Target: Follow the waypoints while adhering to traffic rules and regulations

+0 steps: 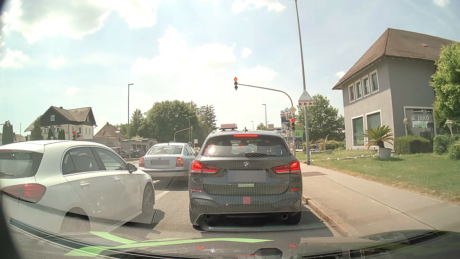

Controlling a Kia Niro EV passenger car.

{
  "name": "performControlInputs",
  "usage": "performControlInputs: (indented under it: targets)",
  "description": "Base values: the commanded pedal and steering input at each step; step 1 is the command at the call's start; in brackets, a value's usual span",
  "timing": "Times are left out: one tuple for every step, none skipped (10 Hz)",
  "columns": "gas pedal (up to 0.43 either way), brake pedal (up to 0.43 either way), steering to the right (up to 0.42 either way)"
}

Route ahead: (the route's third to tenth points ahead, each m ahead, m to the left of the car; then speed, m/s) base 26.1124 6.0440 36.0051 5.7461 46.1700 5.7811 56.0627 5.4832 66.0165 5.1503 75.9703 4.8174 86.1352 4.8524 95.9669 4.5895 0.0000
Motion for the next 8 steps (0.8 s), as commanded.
performControlInputs:
  targets:
    - [0.000,0.232,0.000]
    - [0.000,0.232,0.000]
    - [0.000,0.232,0.000]
    - [0.000,0.232,0.000]
    - [0.000,0.232,0.000]
    - [0.000,0.232,0.000]
    - [0.000,0.232,0.000]
    - [0.000,0.232,0.000]
